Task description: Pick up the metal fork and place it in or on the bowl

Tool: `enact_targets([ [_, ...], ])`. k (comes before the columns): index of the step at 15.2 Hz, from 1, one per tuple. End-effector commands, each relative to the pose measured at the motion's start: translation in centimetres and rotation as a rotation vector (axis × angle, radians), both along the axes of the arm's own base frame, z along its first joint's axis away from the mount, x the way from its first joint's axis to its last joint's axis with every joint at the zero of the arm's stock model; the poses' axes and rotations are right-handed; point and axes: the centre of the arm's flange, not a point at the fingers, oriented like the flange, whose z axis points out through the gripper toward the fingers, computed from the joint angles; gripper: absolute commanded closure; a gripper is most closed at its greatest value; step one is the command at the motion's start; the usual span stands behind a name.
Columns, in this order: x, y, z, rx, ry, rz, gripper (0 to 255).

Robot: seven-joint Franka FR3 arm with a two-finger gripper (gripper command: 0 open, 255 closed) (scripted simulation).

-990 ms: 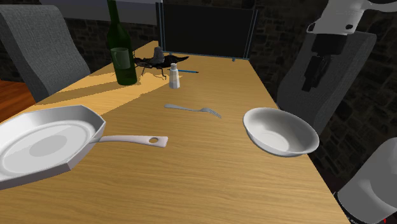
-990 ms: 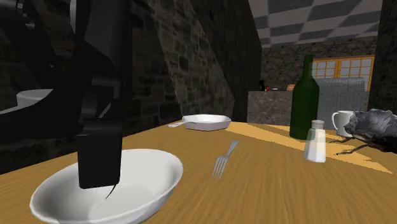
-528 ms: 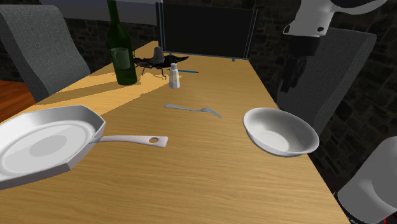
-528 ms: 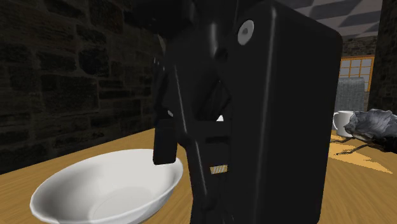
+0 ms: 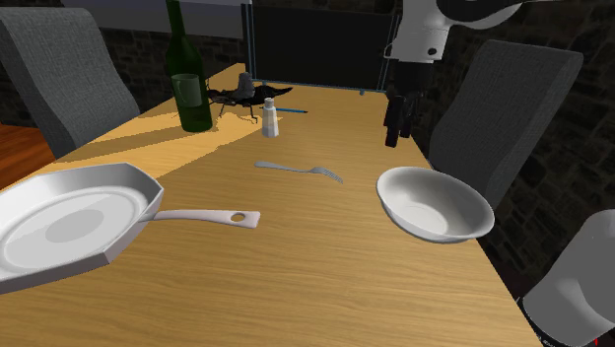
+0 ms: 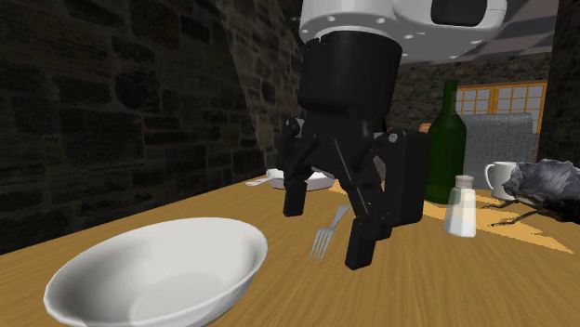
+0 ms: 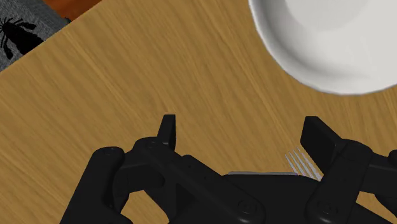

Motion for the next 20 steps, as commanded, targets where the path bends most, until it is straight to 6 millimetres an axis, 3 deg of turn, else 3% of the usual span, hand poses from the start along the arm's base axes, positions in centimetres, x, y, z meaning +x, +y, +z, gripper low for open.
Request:
enact_targets([
  [1,1.8,2.3,-0.7,-0.002,0.002,0.029,0],
  [13,10.3,16.1,-3.9,-0.018,0.015,0.198,0],
  [20,10.1,16.8,-7.2,-0.019,0.015,0.206,0],
])
